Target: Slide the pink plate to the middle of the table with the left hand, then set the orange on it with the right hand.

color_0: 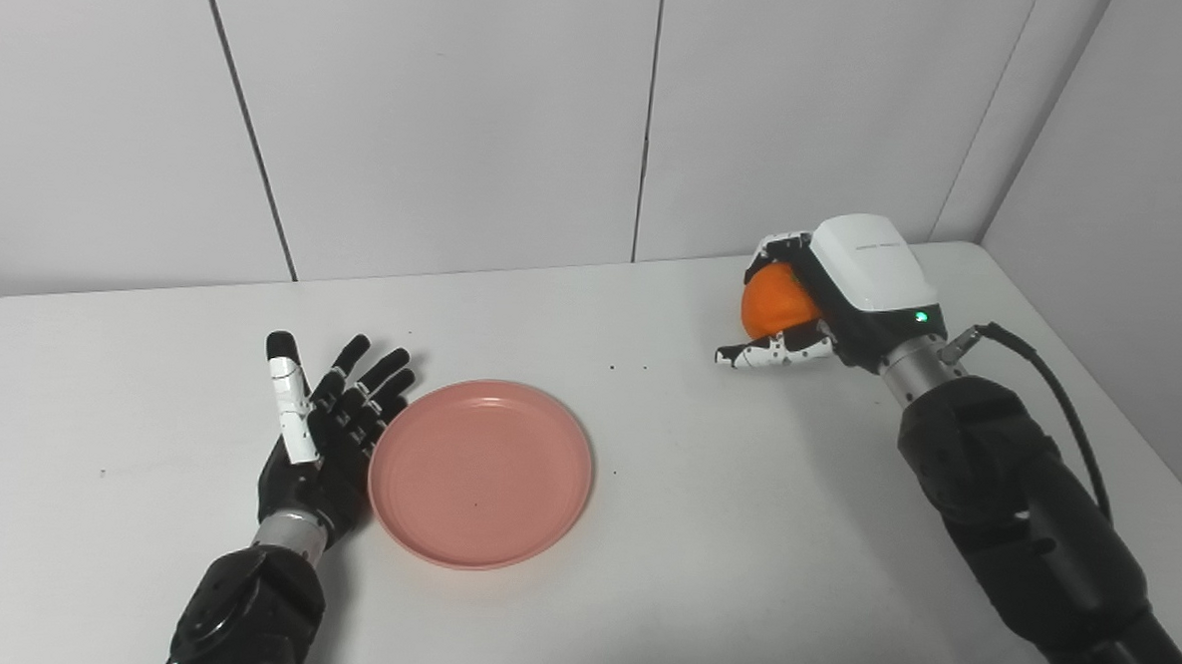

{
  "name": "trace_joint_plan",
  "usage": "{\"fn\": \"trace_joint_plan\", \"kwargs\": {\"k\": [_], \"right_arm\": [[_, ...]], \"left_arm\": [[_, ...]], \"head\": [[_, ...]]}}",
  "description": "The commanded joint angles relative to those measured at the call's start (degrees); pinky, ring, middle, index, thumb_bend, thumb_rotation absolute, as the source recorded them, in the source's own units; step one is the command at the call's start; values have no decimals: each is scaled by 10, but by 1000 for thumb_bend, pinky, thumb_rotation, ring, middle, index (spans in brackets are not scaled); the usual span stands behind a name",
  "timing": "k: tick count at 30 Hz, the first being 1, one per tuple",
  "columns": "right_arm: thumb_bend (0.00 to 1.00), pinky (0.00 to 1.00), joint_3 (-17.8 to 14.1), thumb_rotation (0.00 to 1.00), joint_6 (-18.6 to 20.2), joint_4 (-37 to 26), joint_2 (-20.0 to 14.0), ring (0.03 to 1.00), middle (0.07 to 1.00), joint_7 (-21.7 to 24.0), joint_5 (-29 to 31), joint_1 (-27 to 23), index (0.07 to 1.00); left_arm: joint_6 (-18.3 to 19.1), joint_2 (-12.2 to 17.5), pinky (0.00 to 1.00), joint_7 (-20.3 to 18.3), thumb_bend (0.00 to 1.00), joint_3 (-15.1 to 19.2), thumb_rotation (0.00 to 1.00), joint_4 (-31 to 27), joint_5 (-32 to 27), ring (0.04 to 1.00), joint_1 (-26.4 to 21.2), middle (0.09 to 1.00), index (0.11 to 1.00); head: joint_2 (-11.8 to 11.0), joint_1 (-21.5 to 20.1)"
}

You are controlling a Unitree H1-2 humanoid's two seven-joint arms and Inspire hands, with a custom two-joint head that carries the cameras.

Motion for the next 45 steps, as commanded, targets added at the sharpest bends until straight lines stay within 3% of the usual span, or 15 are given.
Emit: {"fn": "trace_joint_plan", "kwargs": {"k": [1, 10, 18, 34, 38, 45], "right_arm": [[506, 80, -15, 153, -7, -27, -1, 125, 182, -3, 6, -30, 469], [507, 91, -16, 149, 4, -37, 39, 136, 193, 12, 22, -48, 469], [507, 91, 8, 151, 0, -35, 82, 138, 197, 23, 9, -60, 468], [507, 112, 65, 155, -38, -21, 116, 164, 232, 25, 19, -59, 468], [506, 114, 77, 161, -35, -11, 125, 165, 228, 31, 16, -55, 468], [505, 121, 86, 160, -63, 7, 128, 174, 242, 22, 28, -42, 469]], "left_arm": [[12, -9, 939, 14, 826, -8, 1000, 8, 7, 847, 12, 779, 893], [12, -25, 926, 27, 825, -11, 1000, 9, 17, 851, 10, 765, 873], [12, -31, 916, 34, 836, -11, 1000, 13, 21, 853, 8, 750, 866], [12, -40, 927, 25, 844, -6, 1000, 20, 32, 851, 5, 755, 863], [12, -41, 920, 27, 838, -7, 1000, 18, 34, 859, 5, 757, 866], [12, -47, 917, 29, 834, -7, 1000, 18, 35, 871, 3, 760, 870]], "head": [[-1, 1], [3, 31], [5, 49], [6, 63], [7, 73], [10, 107]]}}
